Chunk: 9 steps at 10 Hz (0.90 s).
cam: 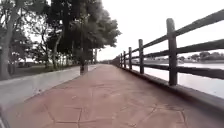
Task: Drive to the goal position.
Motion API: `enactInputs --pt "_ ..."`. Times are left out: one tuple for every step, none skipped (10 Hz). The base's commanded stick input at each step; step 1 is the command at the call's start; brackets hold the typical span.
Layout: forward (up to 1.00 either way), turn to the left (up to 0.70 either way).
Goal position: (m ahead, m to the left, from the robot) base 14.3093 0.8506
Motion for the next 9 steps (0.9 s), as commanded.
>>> enactInputs --pt "1.00 0.39" --pt "1.00 0.39" --pt "1.00 0.20" --pt "1.00 0.04" --pt "1.00 0.01" --pt "1.00 0.00" --pt "1.00 0.00" --pt "1.00 0.00" --pt "1.00 0.00"
